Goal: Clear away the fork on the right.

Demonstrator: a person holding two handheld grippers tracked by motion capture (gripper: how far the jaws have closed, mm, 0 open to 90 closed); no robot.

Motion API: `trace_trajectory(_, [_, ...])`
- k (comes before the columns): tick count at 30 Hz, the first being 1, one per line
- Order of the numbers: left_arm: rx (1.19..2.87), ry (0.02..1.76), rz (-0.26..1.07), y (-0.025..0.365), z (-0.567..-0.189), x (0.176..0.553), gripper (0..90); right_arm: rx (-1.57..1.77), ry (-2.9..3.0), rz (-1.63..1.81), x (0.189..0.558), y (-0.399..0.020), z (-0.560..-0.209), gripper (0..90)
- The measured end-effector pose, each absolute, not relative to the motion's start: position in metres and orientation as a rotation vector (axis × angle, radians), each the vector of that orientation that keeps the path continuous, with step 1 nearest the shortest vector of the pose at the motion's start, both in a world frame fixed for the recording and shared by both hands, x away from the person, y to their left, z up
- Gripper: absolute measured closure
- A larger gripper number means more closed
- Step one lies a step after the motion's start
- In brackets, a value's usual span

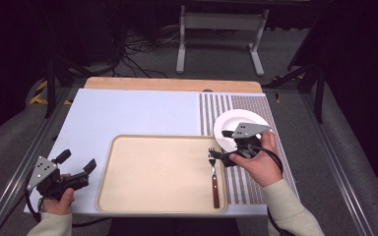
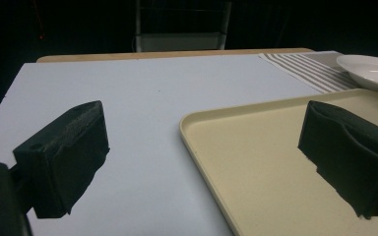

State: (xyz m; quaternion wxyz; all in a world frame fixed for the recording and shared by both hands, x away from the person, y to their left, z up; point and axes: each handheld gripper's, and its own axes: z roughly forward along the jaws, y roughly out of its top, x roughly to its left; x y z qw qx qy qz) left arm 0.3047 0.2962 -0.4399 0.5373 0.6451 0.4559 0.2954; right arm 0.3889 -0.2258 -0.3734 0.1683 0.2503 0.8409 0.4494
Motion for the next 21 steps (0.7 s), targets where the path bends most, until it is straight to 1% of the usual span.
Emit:
trace_trajectory(13, [1.530, 1.091, 0.703, 0.297, -0.440, 0.305, 5.4, 0.768, 2.261, 1.418, 0.371, -0.265, -0.384, 14.6])
trace_trajectory(21, [1.528, 1.087, 0.703, 0.297, -0.441, 0.305, 5.3, 0.789, 2.152, 1.487, 0.362, -0.289, -0.399, 13.8])
